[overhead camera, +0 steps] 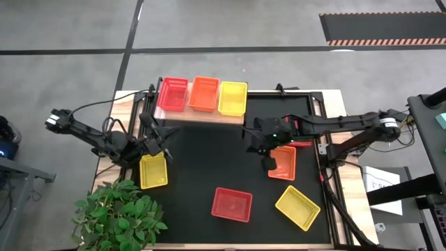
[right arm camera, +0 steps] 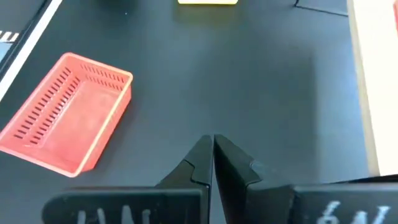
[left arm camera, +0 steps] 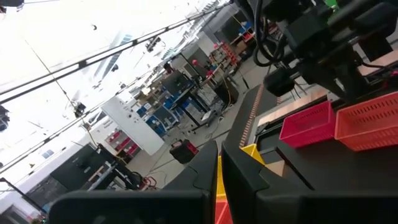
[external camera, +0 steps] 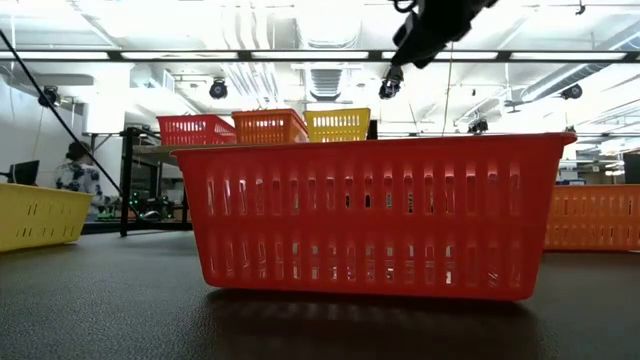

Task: Stack baskets on shelf by color
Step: Stack the right yellow bin on the other yellow bin on the shelf

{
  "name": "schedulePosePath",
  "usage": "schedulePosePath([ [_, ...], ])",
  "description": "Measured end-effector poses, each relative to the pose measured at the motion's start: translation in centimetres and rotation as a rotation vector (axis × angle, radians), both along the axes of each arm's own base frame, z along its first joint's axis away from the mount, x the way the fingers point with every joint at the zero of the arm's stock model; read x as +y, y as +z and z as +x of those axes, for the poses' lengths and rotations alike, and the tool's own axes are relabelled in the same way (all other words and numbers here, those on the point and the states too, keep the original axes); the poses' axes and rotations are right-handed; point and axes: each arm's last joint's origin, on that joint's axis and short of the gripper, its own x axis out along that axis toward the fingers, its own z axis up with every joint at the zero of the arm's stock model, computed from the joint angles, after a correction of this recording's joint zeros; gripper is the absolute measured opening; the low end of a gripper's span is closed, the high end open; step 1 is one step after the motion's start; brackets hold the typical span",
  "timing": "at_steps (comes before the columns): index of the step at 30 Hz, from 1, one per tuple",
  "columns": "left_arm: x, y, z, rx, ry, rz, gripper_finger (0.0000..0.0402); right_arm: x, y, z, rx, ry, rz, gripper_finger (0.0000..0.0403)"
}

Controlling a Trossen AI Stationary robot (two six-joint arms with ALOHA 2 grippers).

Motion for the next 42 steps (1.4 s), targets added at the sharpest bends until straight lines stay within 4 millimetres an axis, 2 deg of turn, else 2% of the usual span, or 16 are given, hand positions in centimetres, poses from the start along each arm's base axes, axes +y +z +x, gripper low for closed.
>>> schedulePosePath([
  [7, -0.6, -0.4, 1.3, -0.02, -0.001, -0.012, 0.0006, 0.5, -1.1, -2.5, -0.058, 0.02, -0.007, 0.0008],
  [14, -1.0, -1.0, 2.4, -0.043, -0.005, -0.041, 0.0006, 3.4, -1.1, -4.9, -0.046, 0.058, -0.001, 0.0009],
  [19, -1.3, -0.6, 3.2, -0.114, -0.005, -0.069, 0.0006, 6.1, -1.9, -6.9, 0.083, 0.051, -0.054, 0.0009],
  [23, -1.5, -0.6, 3.5, -0.14, -0.004, -0.077, 0.0006, 8.0, -2.7, -8.6, 0.185, 0.111, -0.051, 0.0009],
  [30, -1.5, -0.6, 3.6, -0.151, -0.006, -0.087, 0.0006, 11.2, -5.3, -11.8, 0.505, 0.228, 0.074, 0.0009],
  [33, -1.5, -0.4, 3.5, -0.183, -0.006, -0.1, 0.0006, 12.6, -6.5, -12.7, 0.555, 0.266, 0.105, 0.0009],
  [37, -1.5, -0.1, 3.5, -0.196, -0.005, -0.103, 0.0006, 14.1, -7.3, -13.2, 0.56, 0.243, 0.136, 0.0028],
  [42, -1.3, 0.5, 3.2, -0.252, 0.001, -0.107, 0.0006, 15.8, -8.1, -14.0, 0.608, 0.24, 0.142, 0.0087],
])
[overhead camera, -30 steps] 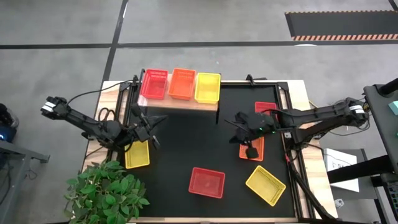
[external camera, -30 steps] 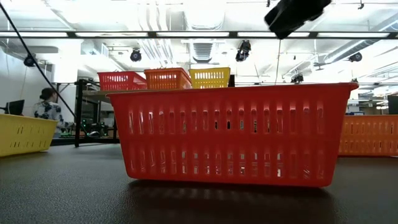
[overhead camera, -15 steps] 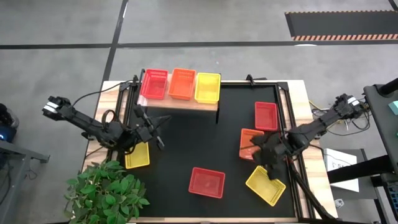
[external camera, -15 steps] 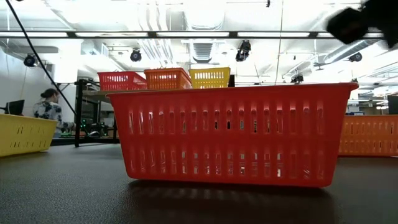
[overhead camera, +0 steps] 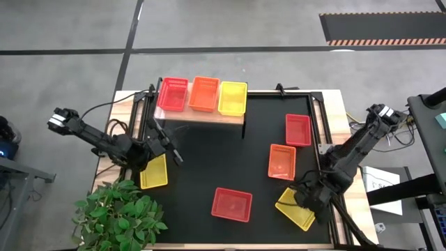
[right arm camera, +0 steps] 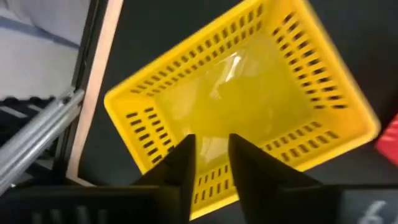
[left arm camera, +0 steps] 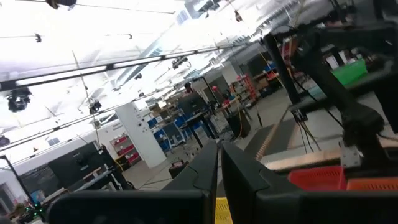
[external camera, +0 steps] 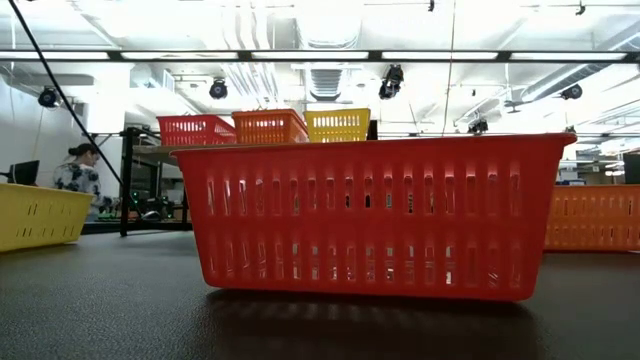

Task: Stack baskets on shelf by color
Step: Stack the right yellow bin on the other yellow bin on the shelf

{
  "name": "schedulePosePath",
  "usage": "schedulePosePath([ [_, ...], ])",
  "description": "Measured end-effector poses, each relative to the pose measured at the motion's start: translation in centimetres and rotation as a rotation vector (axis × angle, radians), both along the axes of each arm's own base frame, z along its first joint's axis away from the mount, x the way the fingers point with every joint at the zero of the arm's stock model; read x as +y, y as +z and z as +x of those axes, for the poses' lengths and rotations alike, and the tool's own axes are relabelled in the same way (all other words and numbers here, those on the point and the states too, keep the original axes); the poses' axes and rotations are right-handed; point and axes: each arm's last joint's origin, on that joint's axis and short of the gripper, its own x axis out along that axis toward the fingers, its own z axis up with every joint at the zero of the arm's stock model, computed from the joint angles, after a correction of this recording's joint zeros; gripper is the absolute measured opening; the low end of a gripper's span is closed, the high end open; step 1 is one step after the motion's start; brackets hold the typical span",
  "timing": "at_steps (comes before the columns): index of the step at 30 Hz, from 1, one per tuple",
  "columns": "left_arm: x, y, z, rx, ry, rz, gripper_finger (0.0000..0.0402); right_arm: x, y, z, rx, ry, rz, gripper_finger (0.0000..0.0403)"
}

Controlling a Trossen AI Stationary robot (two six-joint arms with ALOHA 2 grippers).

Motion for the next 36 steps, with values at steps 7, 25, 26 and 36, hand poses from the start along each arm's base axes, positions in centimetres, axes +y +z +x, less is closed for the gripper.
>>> schedulePosePath([
  [7, 0.2, 0.6, -0.4, -0.036, 0.002, -0.015, 0.0006, 2.5, -1.0, -1.1, 0.043, 0.096, -0.029, 0.0171],
  [25, 0.4, 1.0, -1.0, -0.058, 0.003, -0.025, 0.0006, 7.3, -5.8, -0.6, 0.196, 0.104, -0.199, 0.0157],
  [26, 0.4, 0.9, -1.0, -0.058, 0.003, -0.025, 0.0006, 7.3, -6.0, -0.6, 0.199, 0.112, -0.207, 0.0149],
  [36, 0.4, 0.9, -1.0, -0.061, 0.001, -0.031, 0.0006, 7.2, -4.5, -0.3, 0.151, 0.13, -0.151, 0.0016],
])
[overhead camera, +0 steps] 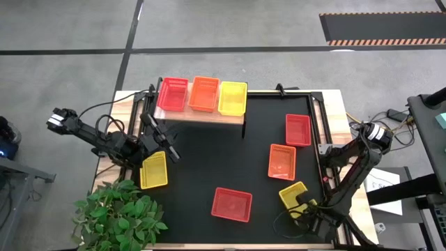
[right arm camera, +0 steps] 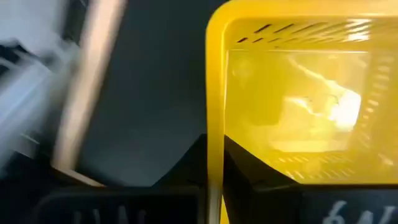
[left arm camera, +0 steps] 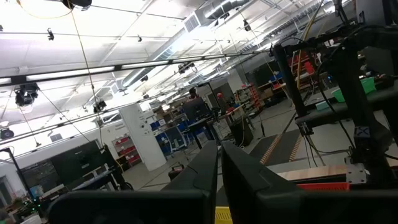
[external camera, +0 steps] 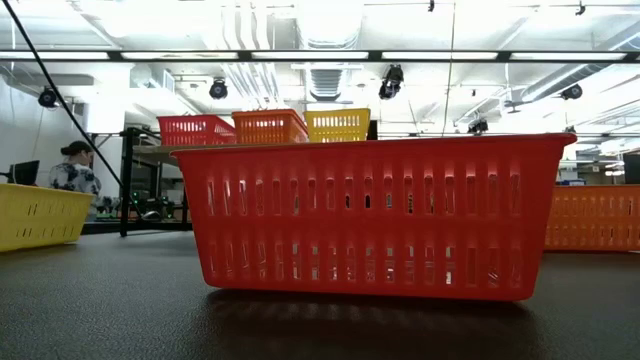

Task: Stack baskets on shelf by color
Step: Stack the right yellow bin on the other yellow bin on the shelf

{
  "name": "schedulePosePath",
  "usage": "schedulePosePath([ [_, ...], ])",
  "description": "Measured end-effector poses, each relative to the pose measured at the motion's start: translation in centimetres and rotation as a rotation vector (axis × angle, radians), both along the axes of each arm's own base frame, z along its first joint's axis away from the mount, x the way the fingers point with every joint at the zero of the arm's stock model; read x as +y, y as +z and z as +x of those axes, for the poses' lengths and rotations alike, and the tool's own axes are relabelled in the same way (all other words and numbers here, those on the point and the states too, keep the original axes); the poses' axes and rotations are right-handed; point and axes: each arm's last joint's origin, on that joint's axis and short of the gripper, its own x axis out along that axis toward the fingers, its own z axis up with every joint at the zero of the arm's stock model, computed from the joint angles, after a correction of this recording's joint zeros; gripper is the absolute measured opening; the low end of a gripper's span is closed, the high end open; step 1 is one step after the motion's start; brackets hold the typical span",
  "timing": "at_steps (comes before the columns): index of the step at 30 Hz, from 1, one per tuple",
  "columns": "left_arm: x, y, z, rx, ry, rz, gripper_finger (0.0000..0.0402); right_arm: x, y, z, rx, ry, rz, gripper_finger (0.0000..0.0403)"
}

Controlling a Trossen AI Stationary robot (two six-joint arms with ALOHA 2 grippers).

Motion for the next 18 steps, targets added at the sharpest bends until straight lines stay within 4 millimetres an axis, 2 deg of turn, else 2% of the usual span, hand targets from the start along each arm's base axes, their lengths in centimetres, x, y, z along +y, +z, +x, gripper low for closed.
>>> schedulePosePath([
  [4, 0.0, 0.0, 0.0, -0.001, 0.0, 0.0, 0.0006, 0.4, 2.6, 1.3, -0.055, -0.028, 0.09, 0.0009],
  [11, 0.0, -0.1, 0.0, 0.005, 0.0, 0.002, 0.0006, 0.2, 8.9, 4.3, -0.287, -0.116, 0.175, 0.0008],
  [14, 0.0, -0.2, 0.1, 0.006, -0.001, 0.001, 0.0006, -0.4, 11.6, 5.5, -0.375, -0.186, 0.167, 0.0008],
  [18, -0.2, -0.4, 0.3, 0.017, -0.003, 0.006, 0.0006, -2.2, 15.3, 7.4, -0.504, -0.325, 0.089, 0.0008],
])
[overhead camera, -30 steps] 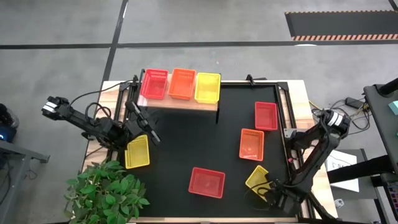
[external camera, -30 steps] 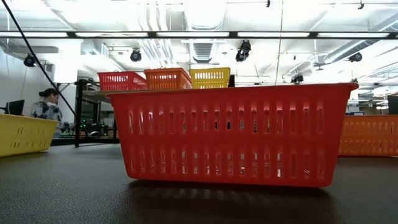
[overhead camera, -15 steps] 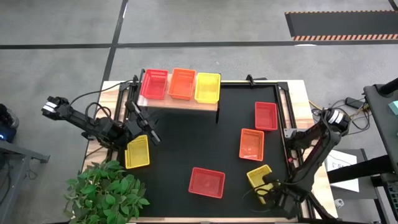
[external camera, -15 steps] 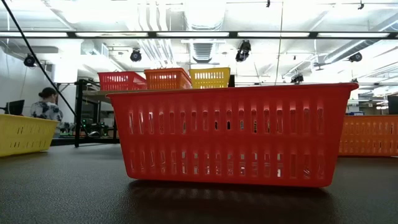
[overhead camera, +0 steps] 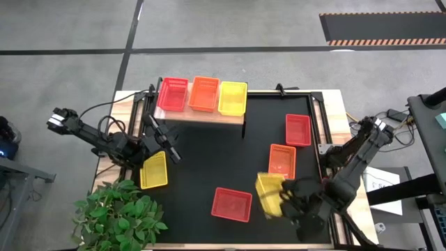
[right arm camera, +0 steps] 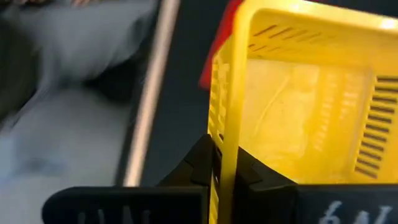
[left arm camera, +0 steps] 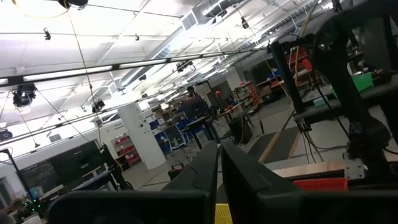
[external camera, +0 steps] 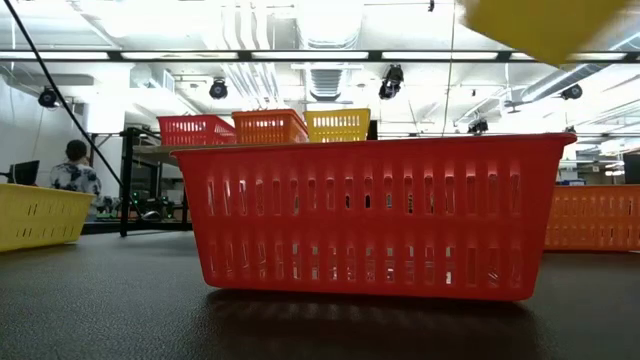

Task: Stack baskets on shelf by color
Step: Stack the right yellow bin on the other yellow bin on the shelf

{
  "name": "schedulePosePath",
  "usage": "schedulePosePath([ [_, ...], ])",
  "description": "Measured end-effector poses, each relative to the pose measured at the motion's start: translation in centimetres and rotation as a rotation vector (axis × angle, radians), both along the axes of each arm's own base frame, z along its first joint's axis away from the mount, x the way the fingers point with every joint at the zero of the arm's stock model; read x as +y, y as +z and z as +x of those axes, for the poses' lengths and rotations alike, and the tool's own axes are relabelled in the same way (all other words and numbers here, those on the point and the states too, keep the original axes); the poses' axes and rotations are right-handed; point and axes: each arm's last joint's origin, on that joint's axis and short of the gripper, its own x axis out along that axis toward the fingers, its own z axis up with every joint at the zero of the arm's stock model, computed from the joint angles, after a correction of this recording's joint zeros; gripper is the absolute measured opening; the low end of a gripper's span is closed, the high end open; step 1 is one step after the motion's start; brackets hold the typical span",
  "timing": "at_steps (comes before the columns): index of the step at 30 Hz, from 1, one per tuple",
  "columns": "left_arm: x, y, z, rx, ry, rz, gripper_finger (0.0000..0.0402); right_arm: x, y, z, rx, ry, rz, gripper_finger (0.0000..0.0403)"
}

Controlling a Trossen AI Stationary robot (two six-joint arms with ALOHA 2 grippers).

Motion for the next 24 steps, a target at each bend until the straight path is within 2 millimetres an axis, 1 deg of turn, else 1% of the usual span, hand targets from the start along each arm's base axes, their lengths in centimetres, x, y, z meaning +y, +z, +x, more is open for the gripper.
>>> schedulePosePath([
  [3, -0.1, -0.4, 0.1, 0.02, -0.001, 0.009, 0.0006, -1.8, 2.4, 1.4, -0.063, -0.104, -0.056, 0.0008],
  [7, -0.4, -1.3, 0.3, 0.084, -0.012, 0.037, 0.0006, -4.7, 5.3, 3.8, -0.154, -0.154, -0.069, 0.0008],
  [10, -0.6, -1.5, 0.3, 0.098, -0.019, 0.047, 0.0006, -7.2, 7.3, 5.6, -0.218, -0.175, -0.107, 0.0008],
  [14, -0.5, -1.3, 0.1, 0.091, -0.019, 0.045, 0.0006, -11.0, 9.2, 8.1, -0.275, -0.173, -0.208, 0.0008],
  [16, -0.4, -1.1, -0.1, 0.079, -0.018, 0.04, 0.0006, -13.1, 10.1, 9.4, -0.288, -0.18, -0.272, 0.0008],
  [19, -0.3, -0.9, -0.4, 0.066, -0.02, 0.031, 0.0006, -16.5, 10.8, 11.2, -0.267, -0.167, -0.399, 0.0008],
  [22, -0.2, -0.9, -0.4, 0.068, -0.018, 0.035, 0.0006, -20.1, 10.8, 12.8, -0.211, -0.169, -0.497, 0.0008],
  [24, -0.2, -0.9, -0.4, 0.075, -0.015, 0.044, 0.0006, -22.4, 10.4, 13.8, -0.165, -0.186, -0.538, 0.0008],
])
